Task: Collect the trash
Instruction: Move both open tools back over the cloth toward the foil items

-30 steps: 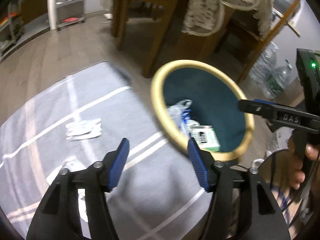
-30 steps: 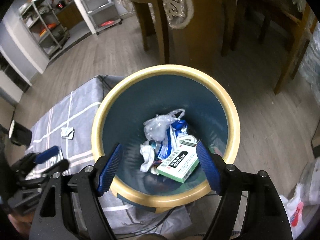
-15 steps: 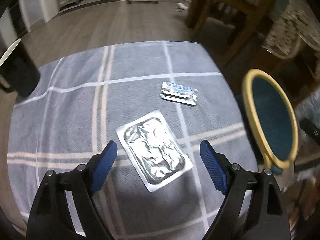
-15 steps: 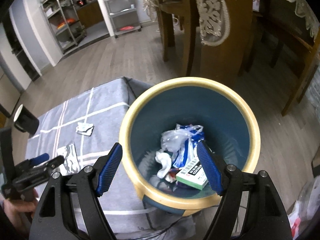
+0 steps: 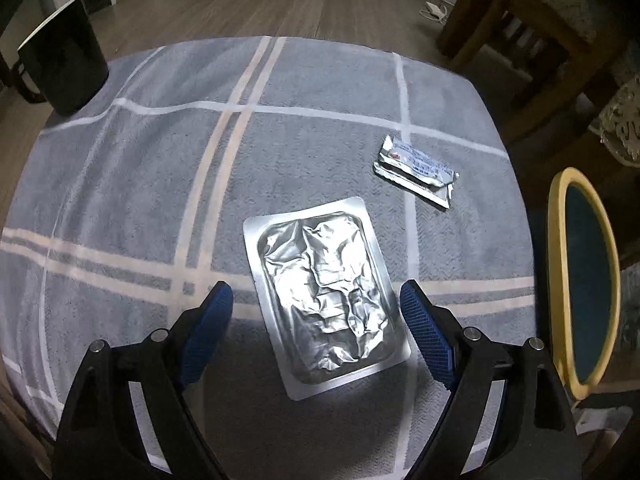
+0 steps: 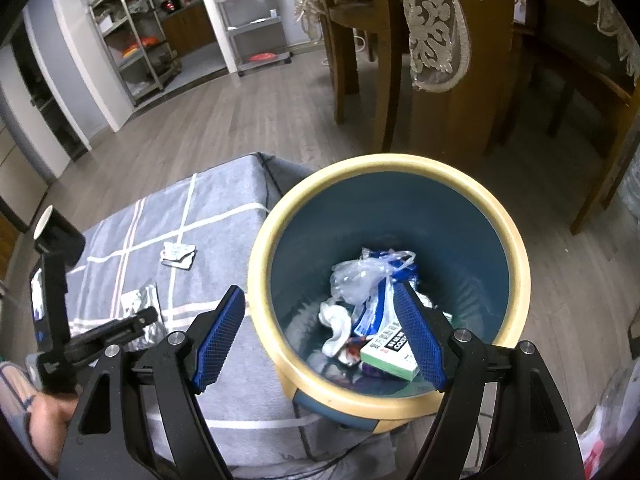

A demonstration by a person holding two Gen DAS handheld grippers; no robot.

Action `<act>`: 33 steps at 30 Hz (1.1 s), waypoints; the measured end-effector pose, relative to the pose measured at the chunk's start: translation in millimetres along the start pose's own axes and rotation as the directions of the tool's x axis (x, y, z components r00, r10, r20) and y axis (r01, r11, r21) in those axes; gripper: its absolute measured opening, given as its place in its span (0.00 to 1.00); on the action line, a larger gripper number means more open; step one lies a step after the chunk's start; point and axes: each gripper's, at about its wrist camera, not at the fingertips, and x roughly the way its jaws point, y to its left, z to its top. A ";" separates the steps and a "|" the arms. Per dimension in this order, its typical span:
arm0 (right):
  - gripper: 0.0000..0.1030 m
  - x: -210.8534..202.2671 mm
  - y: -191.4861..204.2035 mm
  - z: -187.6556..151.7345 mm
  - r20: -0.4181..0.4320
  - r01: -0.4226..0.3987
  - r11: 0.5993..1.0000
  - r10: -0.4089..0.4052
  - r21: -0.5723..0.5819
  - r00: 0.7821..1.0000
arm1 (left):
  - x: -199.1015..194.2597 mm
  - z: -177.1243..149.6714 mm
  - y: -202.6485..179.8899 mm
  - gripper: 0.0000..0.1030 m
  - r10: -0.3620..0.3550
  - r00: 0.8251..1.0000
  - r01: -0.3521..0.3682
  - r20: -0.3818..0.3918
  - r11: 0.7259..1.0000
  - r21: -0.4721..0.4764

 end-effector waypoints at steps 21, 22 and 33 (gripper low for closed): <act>0.75 19.4 53.2 -3.3 -0.056 -0.137 0.981 0.130 -0.136 0.990 | -3.1 7.7 18.2 0.58 -0.149 0.989 0.146 -0.005 0.965 0.217; 0.75 22.3 58.4 -3.4 -0.065 -0.148 0.977 0.139 -0.151 0.988 | -2.7 9.6 22.1 0.58 -0.157 0.987 0.157 -0.015 0.964 0.215; 0.75 74.2 128.5 7.2 -0.119 -0.193 0.879 0.156 -0.436 0.981 | -6.5 22.2 55.8 0.59 -0.171 0.981 0.189 -0.086 0.941 0.282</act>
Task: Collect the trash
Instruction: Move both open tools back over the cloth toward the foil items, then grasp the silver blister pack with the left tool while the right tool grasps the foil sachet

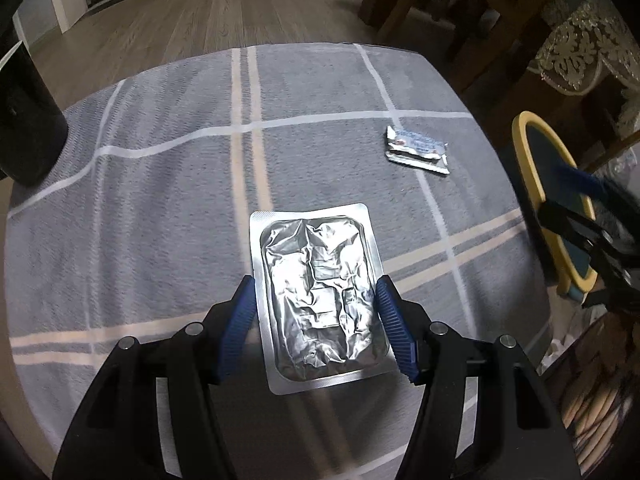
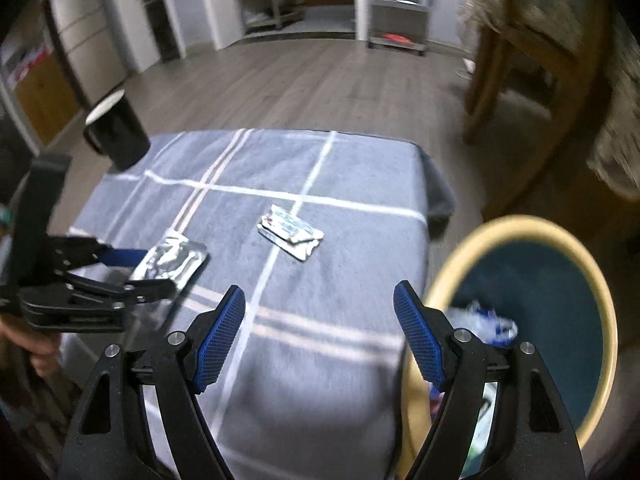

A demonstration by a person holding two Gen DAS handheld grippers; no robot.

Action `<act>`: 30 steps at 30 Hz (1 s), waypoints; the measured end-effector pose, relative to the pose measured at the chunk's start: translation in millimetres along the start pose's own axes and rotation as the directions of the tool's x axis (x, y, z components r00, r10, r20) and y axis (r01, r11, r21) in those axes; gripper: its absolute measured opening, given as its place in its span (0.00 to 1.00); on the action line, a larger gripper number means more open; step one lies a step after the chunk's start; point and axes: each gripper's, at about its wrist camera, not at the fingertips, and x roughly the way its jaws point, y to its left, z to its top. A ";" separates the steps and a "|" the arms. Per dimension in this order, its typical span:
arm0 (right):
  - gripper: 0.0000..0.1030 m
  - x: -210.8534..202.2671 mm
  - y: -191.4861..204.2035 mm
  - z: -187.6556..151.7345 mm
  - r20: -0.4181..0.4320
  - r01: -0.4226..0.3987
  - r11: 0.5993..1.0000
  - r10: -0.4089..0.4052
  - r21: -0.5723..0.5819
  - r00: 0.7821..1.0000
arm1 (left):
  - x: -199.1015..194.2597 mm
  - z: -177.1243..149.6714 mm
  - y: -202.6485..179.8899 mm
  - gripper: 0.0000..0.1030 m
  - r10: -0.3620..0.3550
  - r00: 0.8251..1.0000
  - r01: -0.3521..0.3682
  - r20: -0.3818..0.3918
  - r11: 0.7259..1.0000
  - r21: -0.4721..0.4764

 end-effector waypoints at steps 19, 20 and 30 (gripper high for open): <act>0.69 96.7 42.4 45.6 -0.185 -0.016 0.934 -0.054 -0.357 0.981 | 12.5 -15.3 -12.1 0.76 0.134 0.990 -0.135 0.051 0.991 0.007; 0.68 98.2 40.6 46.2 -0.192 -0.023 0.935 -0.049 -0.355 0.980 | 12.3 -15.8 -11.4 0.76 0.139 0.989 -0.139 0.059 0.990 -0.001; 0.31 87.7 26.4 38.4 -0.205 -0.101 0.973 0.057 -0.209 0.977 | 0.5 -20.5 2.2 0.65 0.124 0.987 -0.119 0.100 0.992 -0.050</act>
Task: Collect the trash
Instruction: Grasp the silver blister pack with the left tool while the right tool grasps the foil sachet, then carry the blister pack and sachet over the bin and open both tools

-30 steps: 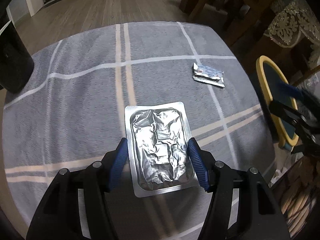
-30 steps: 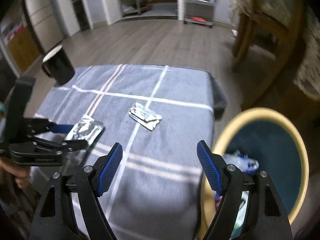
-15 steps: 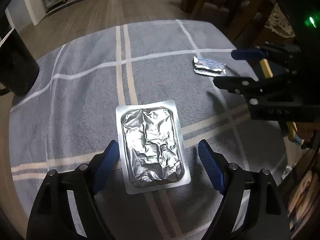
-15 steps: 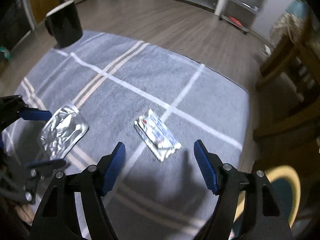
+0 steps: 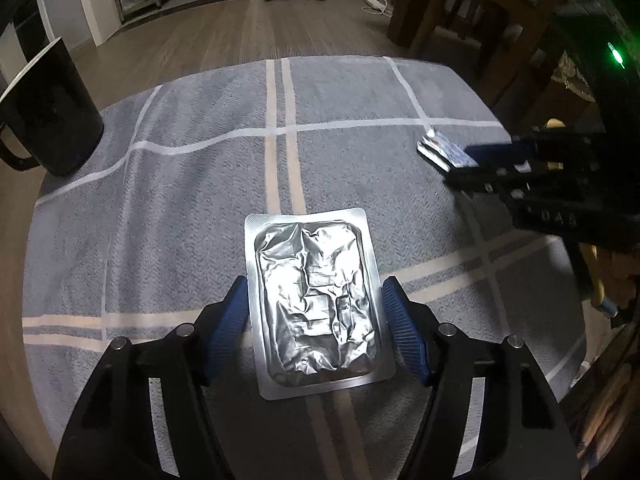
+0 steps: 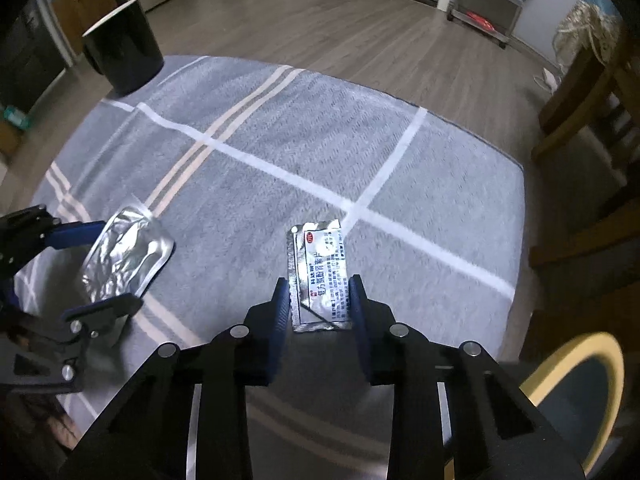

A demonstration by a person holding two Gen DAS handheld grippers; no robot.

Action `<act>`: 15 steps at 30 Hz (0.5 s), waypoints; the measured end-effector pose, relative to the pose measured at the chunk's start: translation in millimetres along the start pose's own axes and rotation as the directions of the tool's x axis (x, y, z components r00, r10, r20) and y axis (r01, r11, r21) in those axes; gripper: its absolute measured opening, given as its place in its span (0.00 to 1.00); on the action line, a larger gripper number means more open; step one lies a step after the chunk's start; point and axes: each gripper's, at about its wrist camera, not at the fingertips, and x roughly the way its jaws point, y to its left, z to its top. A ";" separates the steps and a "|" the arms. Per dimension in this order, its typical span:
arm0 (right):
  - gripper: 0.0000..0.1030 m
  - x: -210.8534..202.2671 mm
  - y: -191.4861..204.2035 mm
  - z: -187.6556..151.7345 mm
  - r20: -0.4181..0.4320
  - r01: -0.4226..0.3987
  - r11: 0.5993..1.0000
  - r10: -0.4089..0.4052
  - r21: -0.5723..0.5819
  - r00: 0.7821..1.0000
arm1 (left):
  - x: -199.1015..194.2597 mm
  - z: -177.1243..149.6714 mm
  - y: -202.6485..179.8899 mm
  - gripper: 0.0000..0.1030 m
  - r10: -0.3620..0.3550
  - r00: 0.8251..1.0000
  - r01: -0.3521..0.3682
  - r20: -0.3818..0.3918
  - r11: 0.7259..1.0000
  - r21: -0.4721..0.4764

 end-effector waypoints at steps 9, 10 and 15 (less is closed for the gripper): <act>0.30 -35.1 -2.3 -25.8 0.085 -0.045 0.989 0.034 0.141 0.996 | -15.2 -1.8 13.9 0.64 -0.055 0.998 0.056 0.024 0.997 -0.045; 0.30 -41.5 -0.8 -29.8 0.094 -0.044 0.988 0.030 0.151 0.995 | -17.3 -1.9 14.1 0.64 -0.062 0.998 0.063 0.028 0.997 -0.046; 0.30 -65.5 3.7 -44.9 0.131 -0.037 0.977 0.009 0.209 0.991 | -27.3 -4.3 7.2 0.64 -0.085 0.995 0.087 0.049 0.996 -0.033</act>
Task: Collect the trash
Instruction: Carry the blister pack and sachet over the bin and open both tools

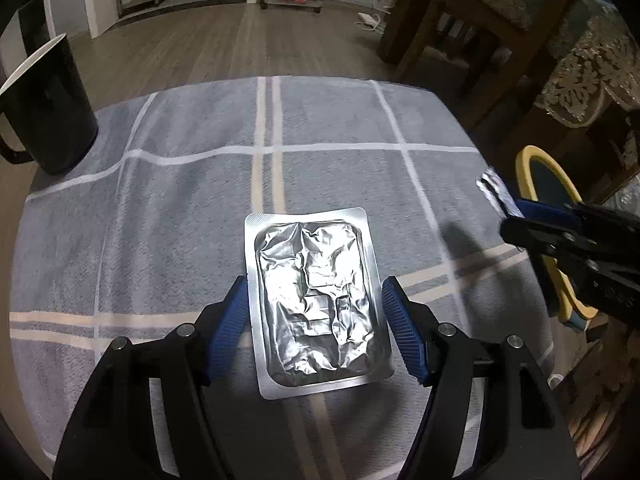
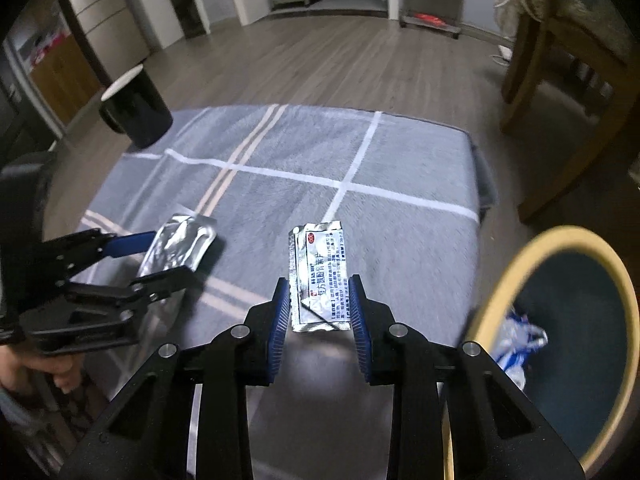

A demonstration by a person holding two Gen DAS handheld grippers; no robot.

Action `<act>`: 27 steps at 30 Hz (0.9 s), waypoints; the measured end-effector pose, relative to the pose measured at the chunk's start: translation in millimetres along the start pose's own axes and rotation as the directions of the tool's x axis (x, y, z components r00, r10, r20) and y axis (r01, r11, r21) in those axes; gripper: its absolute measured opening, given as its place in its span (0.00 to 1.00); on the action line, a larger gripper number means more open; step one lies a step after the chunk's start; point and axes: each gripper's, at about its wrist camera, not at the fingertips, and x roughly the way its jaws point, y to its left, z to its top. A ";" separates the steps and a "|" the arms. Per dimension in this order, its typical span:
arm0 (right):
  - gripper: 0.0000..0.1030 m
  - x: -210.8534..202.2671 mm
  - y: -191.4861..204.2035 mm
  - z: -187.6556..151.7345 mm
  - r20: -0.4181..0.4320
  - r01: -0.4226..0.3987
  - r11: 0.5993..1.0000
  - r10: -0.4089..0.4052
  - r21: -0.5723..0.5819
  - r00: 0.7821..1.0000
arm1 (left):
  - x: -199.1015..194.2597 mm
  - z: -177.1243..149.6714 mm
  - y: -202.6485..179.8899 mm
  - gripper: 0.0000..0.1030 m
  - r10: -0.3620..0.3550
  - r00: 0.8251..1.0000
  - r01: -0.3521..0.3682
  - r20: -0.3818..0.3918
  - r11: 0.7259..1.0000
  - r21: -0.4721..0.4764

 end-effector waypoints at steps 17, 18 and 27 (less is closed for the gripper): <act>0.30 -73.9 -35.4 -52.8 0.158 0.077 0.962 -0.121 0.261 0.980 | -15.5 -2.5 -48.7 0.64 -0.107 0.993 0.101 0.046 0.989 0.112; 0.30 -75.5 -39.8 -54.5 0.161 0.080 0.957 -0.129 0.279 0.978 | -15.8 -2.0 -53.5 0.64 -0.119 0.992 0.112 0.047 0.986 0.120; 0.30 -94.7 -83.8 -82.6 0.194 0.100 0.895 -0.202 0.435 0.960 | -21.0 3.1 -105.9 0.64 -0.210 0.976 0.191 0.063 0.956 0.224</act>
